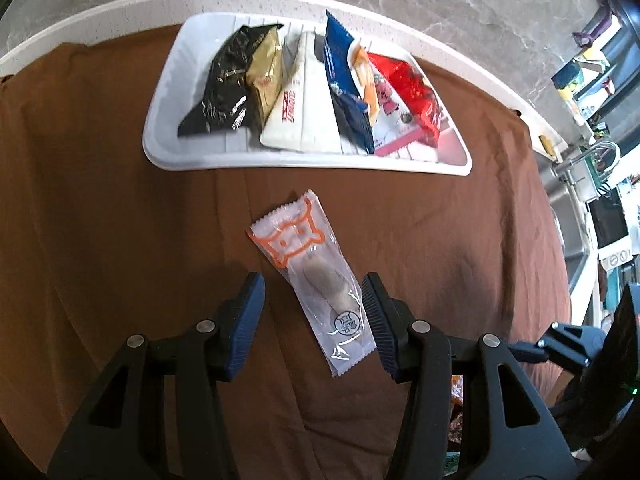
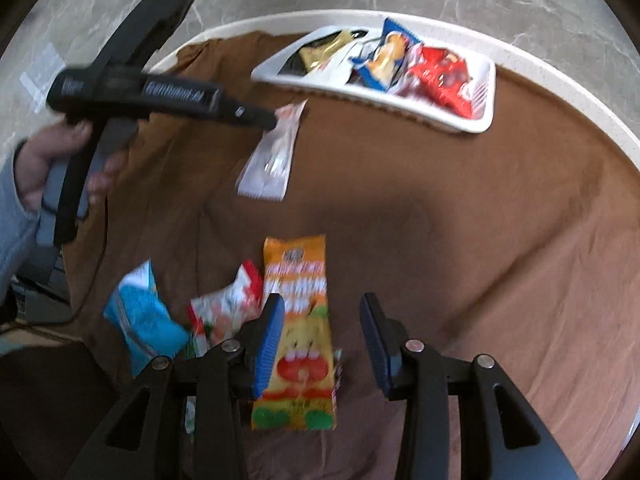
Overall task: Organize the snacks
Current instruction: 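Grasp the clear orange-printed packet with the left tool while the right tool grasps the orange pear candy bar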
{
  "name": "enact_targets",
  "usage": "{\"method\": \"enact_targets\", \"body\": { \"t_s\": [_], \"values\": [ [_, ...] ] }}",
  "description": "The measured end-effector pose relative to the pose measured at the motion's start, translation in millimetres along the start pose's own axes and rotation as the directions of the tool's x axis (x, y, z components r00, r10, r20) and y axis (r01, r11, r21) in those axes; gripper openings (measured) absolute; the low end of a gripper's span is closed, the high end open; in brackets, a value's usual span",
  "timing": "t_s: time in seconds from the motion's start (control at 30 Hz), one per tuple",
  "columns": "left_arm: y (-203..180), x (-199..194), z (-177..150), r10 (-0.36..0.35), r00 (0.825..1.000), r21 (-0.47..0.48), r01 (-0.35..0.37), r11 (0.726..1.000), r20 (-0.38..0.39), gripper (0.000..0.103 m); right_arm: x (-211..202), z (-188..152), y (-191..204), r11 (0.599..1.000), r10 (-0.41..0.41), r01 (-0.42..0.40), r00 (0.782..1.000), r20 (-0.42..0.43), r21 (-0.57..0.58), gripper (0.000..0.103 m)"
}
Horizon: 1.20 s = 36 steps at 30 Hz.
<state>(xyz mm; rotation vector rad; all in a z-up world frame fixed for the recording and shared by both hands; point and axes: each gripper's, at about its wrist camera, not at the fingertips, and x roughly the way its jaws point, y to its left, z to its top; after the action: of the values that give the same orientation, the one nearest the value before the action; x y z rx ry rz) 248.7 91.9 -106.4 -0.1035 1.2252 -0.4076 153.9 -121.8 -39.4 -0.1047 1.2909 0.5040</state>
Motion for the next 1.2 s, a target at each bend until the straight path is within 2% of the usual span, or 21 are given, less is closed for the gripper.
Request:
{"method": "enact_targets", "body": {
  "t_s": [0.4, 0.47, 0.77, 0.87, 0.9, 0.97, 1.07, 1.2],
  "values": [
    [-4, 19, 4, 0.0, 0.999, -0.019, -0.001, 1.0, -0.037, 0.049, 6, -8, 17, 0.997, -0.024, 0.023, 1.0, -0.014, -0.076, 0.045],
    [-5, 21, 5, 0.002, 0.999, -0.016, -0.003, 1.0, -0.034, 0.051, 7, -7, 21, 0.995, -0.03, 0.029, 0.999, -0.015, -0.093, 0.045],
    [-21, 28, 8, 0.031, 0.999, 0.034, -0.031, 0.999, -0.018, 0.052, 12, -9, 26, 0.99, -0.056, 0.052, 0.998, -0.03, -0.134, 0.045],
    [-25, 30, 8, 0.031, 0.999, 0.045, -0.031, 0.999, -0.004, 0.051, 13, -10, 26, 0.99, -0.055, 0.05, 0.998, -0.03, -0.132, 0.037],
    [-26, 30, 8, 0.036, 0.999, 0.049, -0.036, 0.998, 0.0, 0.051, 13, -10, 25, 0.99, -0.054, 0.05, 0.998, -0.029, -0.129, 0.032],
    [-30, 31, 7, 0.06, 0.998, 0.072, -0.06, 0.996, 0.009, 0.044, 12, -10, 25, 0.99, -0.054, 0.05, 0.998, -0.025, -0.13, 0.025],
    [-33, 33, 6, 0.078, 0.997, 0.097, -0.08, 0.992, 0.025, 0.041, 10, -10, 23, 0.992, -0.039, 0.036, 0.999, -0.02, -0.122, 0.016],
    [-32, 33, 6, 0.086, 0.996, 0.102, -0.089, 0.991, 0.03, 0.034, 9, -9, 18, 0.995, -0.028, 0.027, 1.0, -0.011, -0.092, 0.011]
  ]
}}
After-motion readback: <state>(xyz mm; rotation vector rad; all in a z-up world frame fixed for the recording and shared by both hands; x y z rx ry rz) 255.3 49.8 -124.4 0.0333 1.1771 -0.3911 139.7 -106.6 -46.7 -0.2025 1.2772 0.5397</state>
